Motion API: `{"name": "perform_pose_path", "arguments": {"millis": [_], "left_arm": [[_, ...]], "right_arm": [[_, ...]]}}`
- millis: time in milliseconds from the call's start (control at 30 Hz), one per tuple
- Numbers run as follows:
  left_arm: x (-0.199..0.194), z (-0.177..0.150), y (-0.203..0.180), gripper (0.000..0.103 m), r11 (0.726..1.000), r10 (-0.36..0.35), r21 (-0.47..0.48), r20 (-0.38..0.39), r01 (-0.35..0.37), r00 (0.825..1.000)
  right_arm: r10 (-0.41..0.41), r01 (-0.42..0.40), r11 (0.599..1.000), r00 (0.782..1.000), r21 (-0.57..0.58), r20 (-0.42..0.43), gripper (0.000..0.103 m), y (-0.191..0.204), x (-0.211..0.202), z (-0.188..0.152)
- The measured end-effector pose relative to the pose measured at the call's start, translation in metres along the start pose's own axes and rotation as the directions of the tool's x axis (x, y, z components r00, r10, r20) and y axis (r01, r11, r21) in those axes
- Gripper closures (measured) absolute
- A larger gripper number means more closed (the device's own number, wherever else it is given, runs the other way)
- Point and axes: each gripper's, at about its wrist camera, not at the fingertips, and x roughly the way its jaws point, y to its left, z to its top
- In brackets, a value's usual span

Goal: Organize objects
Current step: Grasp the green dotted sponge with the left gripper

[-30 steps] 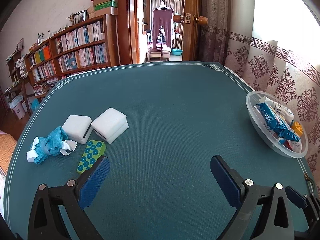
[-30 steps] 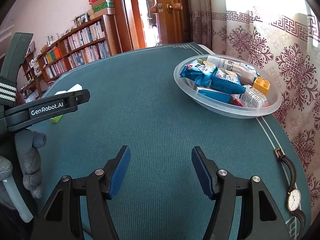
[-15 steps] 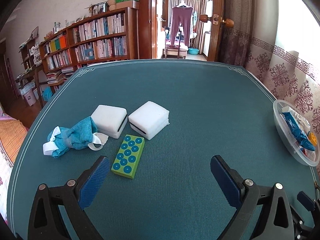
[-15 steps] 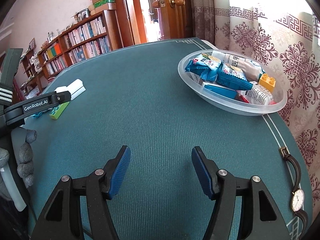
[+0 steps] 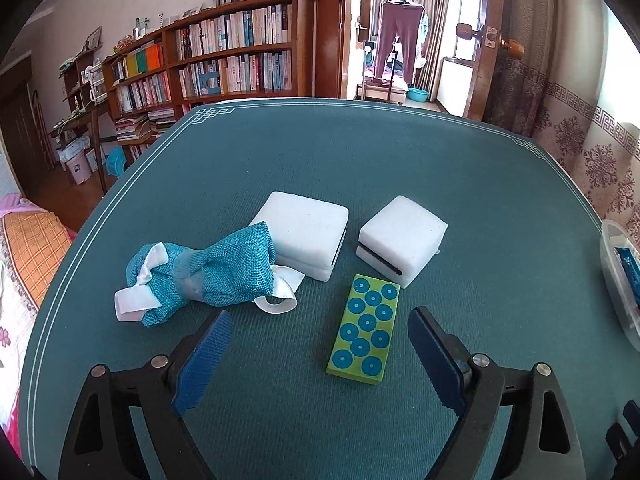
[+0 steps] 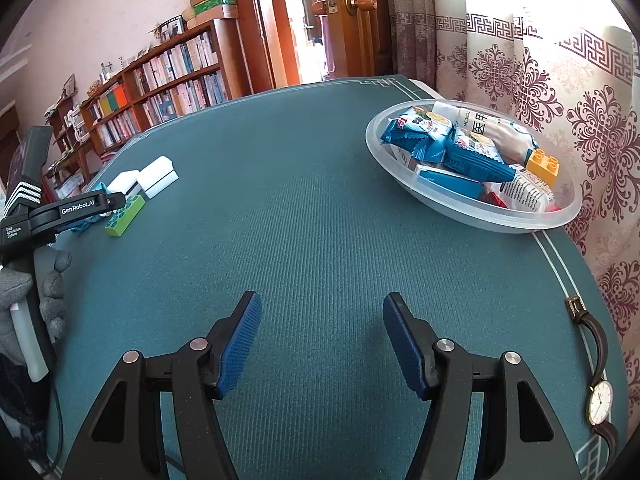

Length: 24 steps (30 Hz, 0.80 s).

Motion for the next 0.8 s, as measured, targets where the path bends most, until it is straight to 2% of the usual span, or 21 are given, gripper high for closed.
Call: {"name": "perform_pose_path", "arguments": {"millis": [167,233,367,500,667,800], "left_arm": [[0.01,-0.003,-0.012,0.028,0.999,-0.004,0.042,-0.039,0.006,0.999],[0.013,-0.003,-0.015,0.037,0.998,-0.007,0.055,-0.05,0.009,0.999],[0.015,-0.002,-0.015,0.047,0.998,-0.019,0.053,-0.04,0.021,0.999],[0.011,-0.004,-0.019,0.072,0.996,-0.033,0.084,-0.021,0.035,0.999],[0.003,-0.009,-0.019,0.072,0.993,-0.073,0.092,-0.003,0.073,0.997],[-0.011,-0.008,-0.011,0.072,0.991,-0.121,0.057,0.043,0.118,0.992]], "right_arm": [[0.013,-0.013,1.0,1.0,-0.009,-0.004,0.038,0.002,0.001,0.001],[0.017,-0.017,1.0,1.0,-0.013,-0.004,0.038,0.004,0.002,0.002],[0.027,-0.027,0.999,1.0,-0.023,-0.004,0.038,0.006,0.004,0.005],[0.042,-0.042,0.999,0.999,-0.027,0.003,0.038,0.01,0.005,0.013],[0.08,-0.081,0.996,0.997,-0.038,-0.013,0.038,0.017,0.009,0.025],[0.153,-0.158,0.986,0.984,-0.049,-0.096,0.038,0.027,0.021,0.034]]}}
